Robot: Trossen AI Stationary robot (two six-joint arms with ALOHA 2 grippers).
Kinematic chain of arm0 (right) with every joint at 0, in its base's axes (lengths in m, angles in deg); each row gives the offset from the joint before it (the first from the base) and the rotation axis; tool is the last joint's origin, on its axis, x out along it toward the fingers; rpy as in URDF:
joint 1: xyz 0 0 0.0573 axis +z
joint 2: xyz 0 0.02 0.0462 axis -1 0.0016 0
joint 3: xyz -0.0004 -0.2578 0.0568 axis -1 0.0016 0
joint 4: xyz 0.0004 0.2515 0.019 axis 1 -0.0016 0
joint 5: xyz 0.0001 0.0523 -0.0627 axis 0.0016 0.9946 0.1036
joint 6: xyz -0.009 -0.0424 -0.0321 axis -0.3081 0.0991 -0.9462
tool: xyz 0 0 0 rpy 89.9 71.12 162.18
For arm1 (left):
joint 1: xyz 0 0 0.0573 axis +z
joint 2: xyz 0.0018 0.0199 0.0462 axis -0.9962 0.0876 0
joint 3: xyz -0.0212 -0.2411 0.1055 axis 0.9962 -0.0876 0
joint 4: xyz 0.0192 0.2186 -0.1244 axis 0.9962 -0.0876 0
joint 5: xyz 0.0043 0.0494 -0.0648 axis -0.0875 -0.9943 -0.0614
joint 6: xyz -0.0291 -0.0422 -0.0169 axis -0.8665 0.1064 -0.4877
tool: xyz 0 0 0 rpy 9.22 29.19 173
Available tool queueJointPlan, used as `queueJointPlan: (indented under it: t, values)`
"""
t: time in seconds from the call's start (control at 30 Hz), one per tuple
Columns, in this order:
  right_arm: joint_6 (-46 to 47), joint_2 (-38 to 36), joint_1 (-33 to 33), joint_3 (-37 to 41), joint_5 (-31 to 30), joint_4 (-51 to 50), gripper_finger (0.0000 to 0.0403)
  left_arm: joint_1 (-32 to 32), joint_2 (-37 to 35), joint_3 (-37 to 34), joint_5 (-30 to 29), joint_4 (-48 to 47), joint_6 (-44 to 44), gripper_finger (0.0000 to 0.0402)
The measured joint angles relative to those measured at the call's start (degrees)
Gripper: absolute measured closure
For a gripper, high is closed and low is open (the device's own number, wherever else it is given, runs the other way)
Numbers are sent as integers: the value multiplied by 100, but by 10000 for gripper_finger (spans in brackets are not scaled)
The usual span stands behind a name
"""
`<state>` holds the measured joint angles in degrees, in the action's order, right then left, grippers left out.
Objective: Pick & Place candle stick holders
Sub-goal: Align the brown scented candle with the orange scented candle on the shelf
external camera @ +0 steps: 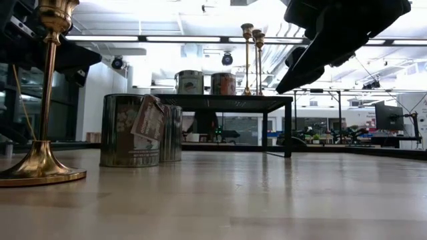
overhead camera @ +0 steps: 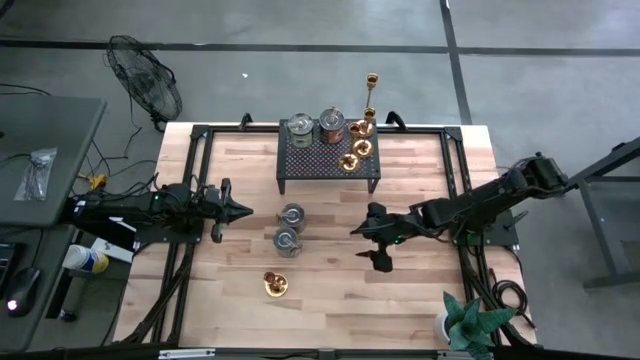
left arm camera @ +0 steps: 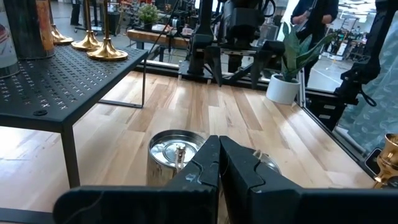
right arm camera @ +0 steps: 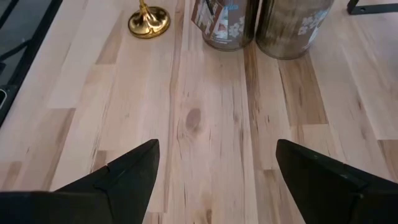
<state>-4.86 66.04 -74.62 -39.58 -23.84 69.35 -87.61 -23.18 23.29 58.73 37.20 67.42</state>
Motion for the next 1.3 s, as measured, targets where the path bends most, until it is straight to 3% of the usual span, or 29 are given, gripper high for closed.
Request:
queueJointPlan:
  t: [0.43,0.6,1.07,1.3]
  values:
    - [15,1,0,0,4,37,87,0,2,-12,-144,123,-45,401]
    - [17,1,0,0,4,36,87,0,0,-26,156,243,-417,401]
    - [207,1,0,0,-156,24,87,-2,0,-18,275,295,-1691,401]
    - [295,3,15,0,-171,24,87,0,2,-13,218,280,-1821,401]
